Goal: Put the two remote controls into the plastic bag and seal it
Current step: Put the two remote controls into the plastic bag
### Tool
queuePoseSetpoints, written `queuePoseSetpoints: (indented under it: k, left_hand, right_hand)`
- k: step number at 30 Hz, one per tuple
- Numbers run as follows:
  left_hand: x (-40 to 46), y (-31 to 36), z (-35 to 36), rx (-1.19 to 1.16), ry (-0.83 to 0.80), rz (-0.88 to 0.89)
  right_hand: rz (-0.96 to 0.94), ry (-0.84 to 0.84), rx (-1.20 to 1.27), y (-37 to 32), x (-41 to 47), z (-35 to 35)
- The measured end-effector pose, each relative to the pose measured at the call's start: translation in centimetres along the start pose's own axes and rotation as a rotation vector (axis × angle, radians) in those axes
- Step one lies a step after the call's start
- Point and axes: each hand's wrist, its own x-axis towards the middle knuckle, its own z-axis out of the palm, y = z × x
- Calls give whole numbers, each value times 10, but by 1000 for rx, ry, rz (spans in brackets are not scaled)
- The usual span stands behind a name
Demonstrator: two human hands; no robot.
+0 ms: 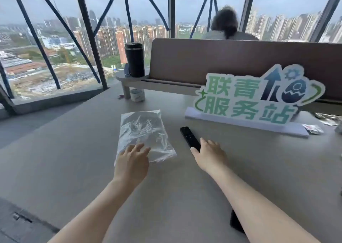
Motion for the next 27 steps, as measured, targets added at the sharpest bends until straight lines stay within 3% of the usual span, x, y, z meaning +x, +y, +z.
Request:
queuePoseSetpoints:
  k: [4, 9, 15, 17, 22, 27]
  left_hand:
    - [-1, -3, -8, 106, -27, 34]
    - [-4, 5, -21, 13, -71, 125]
    - [-2, 51, -36, -248, -70, 148]
    - [-1, 73, -43, -331, -29, 137]
    - [-10, 130, -61, -409, 27, 95]
    - [-34, 168, -67, -439, -12, 182]
  right_hand:
    - [90, 42, -24, -8, -3, 5]
    - [160, -97, 143, -3, -18, -9]
    - [248, 39, 867, 39, -80, -70]
    - [269, -18, 970, 53, -111, -96]
    - [298, -202, 862, 70, -156, -123]
    - [253, -210, 861, 63, -157, -97]
